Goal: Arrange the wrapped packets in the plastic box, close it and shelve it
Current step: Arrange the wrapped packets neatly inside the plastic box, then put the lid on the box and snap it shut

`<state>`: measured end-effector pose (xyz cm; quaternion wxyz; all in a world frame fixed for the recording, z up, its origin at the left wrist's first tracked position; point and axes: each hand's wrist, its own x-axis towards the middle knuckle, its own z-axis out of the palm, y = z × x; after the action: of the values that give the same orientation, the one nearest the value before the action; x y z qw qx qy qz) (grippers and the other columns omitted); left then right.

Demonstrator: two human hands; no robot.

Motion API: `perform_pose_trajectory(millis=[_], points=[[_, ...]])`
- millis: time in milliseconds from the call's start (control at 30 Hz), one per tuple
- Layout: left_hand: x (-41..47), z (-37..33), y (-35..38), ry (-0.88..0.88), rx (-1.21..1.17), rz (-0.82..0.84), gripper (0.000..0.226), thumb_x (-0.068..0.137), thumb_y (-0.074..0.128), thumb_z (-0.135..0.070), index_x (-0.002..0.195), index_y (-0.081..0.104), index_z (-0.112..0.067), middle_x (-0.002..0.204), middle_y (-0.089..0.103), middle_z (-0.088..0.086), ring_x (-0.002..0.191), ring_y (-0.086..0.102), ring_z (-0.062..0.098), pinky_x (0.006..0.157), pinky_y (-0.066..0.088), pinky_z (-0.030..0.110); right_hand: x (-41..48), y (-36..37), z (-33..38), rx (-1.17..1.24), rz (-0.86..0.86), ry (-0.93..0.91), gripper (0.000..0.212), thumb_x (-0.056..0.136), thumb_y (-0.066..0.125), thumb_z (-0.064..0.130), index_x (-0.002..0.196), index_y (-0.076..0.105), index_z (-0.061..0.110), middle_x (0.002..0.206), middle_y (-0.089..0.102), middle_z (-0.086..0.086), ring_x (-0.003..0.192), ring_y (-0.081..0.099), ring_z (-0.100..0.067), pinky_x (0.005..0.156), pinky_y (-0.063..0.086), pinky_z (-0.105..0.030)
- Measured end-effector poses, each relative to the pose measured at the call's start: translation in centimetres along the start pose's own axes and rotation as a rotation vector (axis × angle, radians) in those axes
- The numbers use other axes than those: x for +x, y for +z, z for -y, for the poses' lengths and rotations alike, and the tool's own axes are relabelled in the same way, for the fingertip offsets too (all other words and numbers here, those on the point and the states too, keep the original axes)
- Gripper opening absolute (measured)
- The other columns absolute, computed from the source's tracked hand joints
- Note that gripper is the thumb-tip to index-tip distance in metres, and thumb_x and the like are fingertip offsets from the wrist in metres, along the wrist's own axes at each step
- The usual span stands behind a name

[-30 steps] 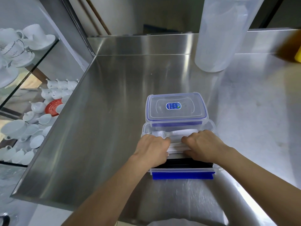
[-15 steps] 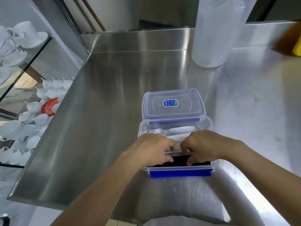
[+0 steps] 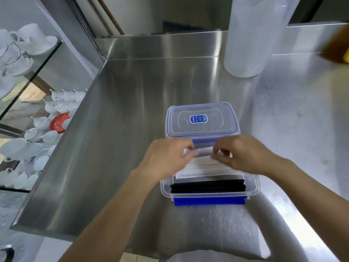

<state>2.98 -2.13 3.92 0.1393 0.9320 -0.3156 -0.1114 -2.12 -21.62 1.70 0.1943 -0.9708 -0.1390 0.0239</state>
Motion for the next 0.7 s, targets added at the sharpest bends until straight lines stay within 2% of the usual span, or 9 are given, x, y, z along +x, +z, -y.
perform_pose_trajectory(millis=[67,133,200,267,333,433,500,567,700], points=[[0.7,1.0,-0.7,-0.139,-0.182,-0.3,0.016,0.091,0.055,-0.035,0.086,0.065,-0.023,0.062,0.053,-0.012,0.065,0.051,0.015,0.062,0.042,0.027,0.5,-0.4,-1.1,0.099,-0.299,0.095,0.015,0.083,0.06,0.021,0.077,0.067,0.01,0.07,0.066,-0.007,0.059,0.057,-0.028,0.056,0.052,-0.038],[2.0,3.0,-0.2,-0.277,-0.342,-0.501,0.008,0.088,0.06,-0.024,0.086,0.065,-0.017,0.076,0.057,-0.004,0.069,0.051,0.016,0.07,0.048,0.033,1.3,-0.6,-2.6,0.223,-0.493,0.272,0.007,0.085,0.061,0.011,0.083,0.067,0.006,0.071,0.061,-0.007,0.063,0.053,-0.026,0.063,0.049,-0.037],[3.5,4.8,0.7,-0.449,-0.482,-0.483,0.021,0.087,0.062,-0.025,0.106,0.061,-0.014,0.099,0.057,0.003,0.087,0.055,0.018,0.084,0.047,0.033,2.2,-0.3,-4.3,0.325,-0.538,0.497,0.015,0.086,0.06,0.011,0.098,0.065,0.004,0.081,0.059,-0.009,0.072,0.054,-0.027,0.069,0.043,-0.032],[4.6,6.2,1.7,-0.639,-0.676,-0.327,0.051,0.087,0.062,-0.035,0.13,0.046,-0.013,0.13,0.049,0.008,0.113,0.052,0.022,0.092,0.039,0.029,2.8,0.3,-6.0,0.442,-0.503,0.704,0.032,0.088,0.06,0.019,0.116,0.057,0.004,0.102,0.06,-0.015,0.085,0.055,-0.026,0.077,0.041,-0.029],[5.0,7.0,2.7,-0.78,-0.854,-0.193,0.07,0.086,0.062,-0.043,0.141,0.033,-0.012,0.146,0.038,0.008,0.126,0.044,0.026,0.102,0.035,0.033,3.0,1.2,-7.1,0.577,-0.4,0.857,0.05,0.088,0.06,0.028,0.129,0.046,0.004,0.123,0.056,-0.018,0.104,0.055,-0.03,0.09,0.041,-0.034],[5.2,7.6,3.2,-0.838,-0.942,-0.178,0.062,0.084,0.066,-0.042,0.131,0.047,-0.006,0.13,0.053,0.009,0.113,0.053,0.026,0.102,0.041,0.044,3.1,2.2,-8.1,0.695,-0.304,0.947,0.056,0.087,0.06,0.036,0.129,0.045,0.003,0.116,0.057,-0.01,0.108,0.054,-0.03,0.095,0.041,-0.037],[5.5,7.8,3.1,-0.783,-0.98,-0.177,0.037,0.084,0.069,-0.034,0.107,0.061,-0.006,0.105,0.063,0.01,0.093,0.058,0.023,0.096,0.048,0.042,3.2,2.1,-8.4,0.763,-0.318,0.939,0.049,0.085,0.063,0.034,0.114,0.056,-0.005,0.095,0.058,-0.009,0.085,0.054,-0.026,0.083,0.046,-0.038],[5.6,7.6,2.9,-0.749,-1.06,-0.16,0.028,0.085,0.07,-0.022,0.1,0.066,0.002,0.096,0.069,0.014,0.084,0.063,0.023,0.087,0.054,0.036,3.5,1.8,-8.3,0.919,-0.332,0.928,0.037,0.084,0.064,0.023,0.097,0.06,-0.012,0.076,0.057,-0.013,0.067,0.05,-0.026,0.069,0.047,-0.035],[5.7,6.7,2.4,-0.729,-1.091,-0.174,0.005,0.083,0.071,-0.008,0.08,0.066,-0.006,0.086,0.068,0.013,0.078,0.064,0.023,0.08,0.055,0.031,4.0,0.9,-7.9,1.198,-0.335,0.921,0.009,0.079,0.065,0.004,0.081,0.064,-0.005,0.068,0.049,-0.014,0.056,0.043,-0.025,0.055,0.042,-0.029]])
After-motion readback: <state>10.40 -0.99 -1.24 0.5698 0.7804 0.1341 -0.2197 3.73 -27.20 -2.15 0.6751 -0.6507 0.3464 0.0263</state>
